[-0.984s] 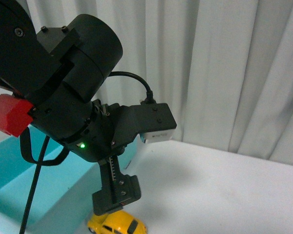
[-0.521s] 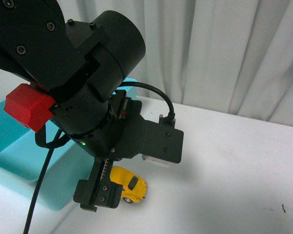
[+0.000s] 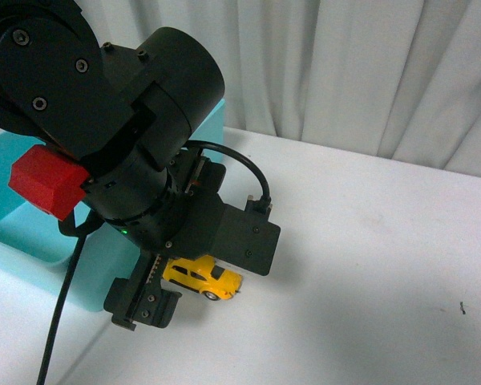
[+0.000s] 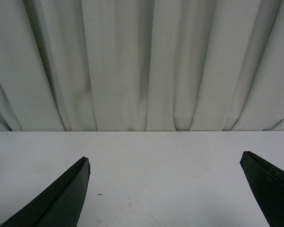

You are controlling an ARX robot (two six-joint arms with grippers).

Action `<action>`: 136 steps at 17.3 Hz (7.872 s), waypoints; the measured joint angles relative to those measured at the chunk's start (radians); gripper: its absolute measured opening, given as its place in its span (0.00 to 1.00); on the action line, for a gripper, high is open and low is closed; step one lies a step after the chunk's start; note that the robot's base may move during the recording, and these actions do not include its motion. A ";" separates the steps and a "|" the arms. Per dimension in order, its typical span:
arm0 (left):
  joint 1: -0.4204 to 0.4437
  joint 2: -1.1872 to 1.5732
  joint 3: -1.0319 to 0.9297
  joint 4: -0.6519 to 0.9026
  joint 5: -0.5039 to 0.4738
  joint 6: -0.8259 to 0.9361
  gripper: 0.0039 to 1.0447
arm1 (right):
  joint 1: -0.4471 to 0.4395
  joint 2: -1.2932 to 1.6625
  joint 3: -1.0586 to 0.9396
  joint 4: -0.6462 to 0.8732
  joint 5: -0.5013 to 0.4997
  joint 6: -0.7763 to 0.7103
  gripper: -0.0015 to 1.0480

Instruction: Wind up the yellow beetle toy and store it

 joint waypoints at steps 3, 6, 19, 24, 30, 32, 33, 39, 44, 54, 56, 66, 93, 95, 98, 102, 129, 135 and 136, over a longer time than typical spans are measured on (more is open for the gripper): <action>0.000 0.018 -0.007 0.021 0.002 0.004 0.82 | 0.000 0.000 0.000 0.000 0.000 0.000 0.94; -0.003 0.033 -0.010 0.030 0.008 0.001 0.53 | 0.000 0.000 0.000 0.000 0.000 0.000 0.94; 0.162 -0.388 0.204 -0.002 0.459 -0.565 0.38 | 0.000 0.000 0.000 0.000 0.000 0.000 0.94; 0.486 -0.129 0.158 0.193 0.034 -0.780 0.38 | 0.000 0.000 0.000 0.000 0.000 0.000 0.94; 0.486 -0.084 0.126 0.249 -0.006 -0.743 0.38 | 0.000 0.000 0.000 0.000 0.000 0.000 0.94; 0.489 -0.059 0.112 0.265 -0.020 -0.728 0.38 | 0.000 0.000 0.000 0.000 0.000 0.000 0.94; 0.488 -0.034 0.097 0.299 -0.052 -0.703 0.38 | 0.000 0.000 0.000 0.000 0.000 0.000 0.94; 0.479 0.056 0.059 0.306 -0.063 -0.699 0.38 | 0.000 0.000 0.000 0.000 0.000 0.000 0.94; 0.459 0.064 0.059 0.254 -0.040 -0.740 0.70 | 0.000 0.000 0.000 0.000 0.000 0.000 0.94; 0.401 -0.425 -0.099 0.545 0.187 -0.959 0.83 | 0.000 0.000 0.000 0.000 0.001 0.000 0.94; 0.357 -0.548 -0.394 1.035 0.231 -1.250 0.46 | 0.000 0.001 0.000 0.000 0.000 0.000 0.94; 0.244 -0.926 -0.685 0.931 0.111 -1.311 0.01 | 0.000 0.001 0.000 0.000 0.000 0.000 0.94; 0.243 -1.606 -0.776 0.377 0.111 -1.311 0.01 | 0.000 0.001 0.000 0.000 0.000 0.000 0.94; 0.243 -1.634 -0.776 0.346 0.111 -1.311 0.01 | 0.000 0.001 0.000 0.000 0.000 0.000 0.94; 0.243 -1.790 -0.776 0.157 0.112 -1.311 0.01 | 0.000 0.001 0.000 0.000 0.000 0.000 0.94; 0.243 -1.806 -0.776 0.166 0.111 -1.311 0.01 | 0.000 0.000 0.000 0.000 0.000 0.000 0.94; 0.243 -1.806 -0.776 0.165 0.111 -1.312 0.94 | 0.000 0.000 0.000 0.000 0.000 0.000 0.94; 0.243 -1.806 -0.776 0.165 0.111 -1.312 0.94 | 0.000 0.000 0.000 0.000 0.000 0.000 0.94; 0.243 -1.806 -0.776 0.165 0.112 -1.312 0.94 | 0.000 0.000 0.000 0.000 0.000 0.000 0.94</action>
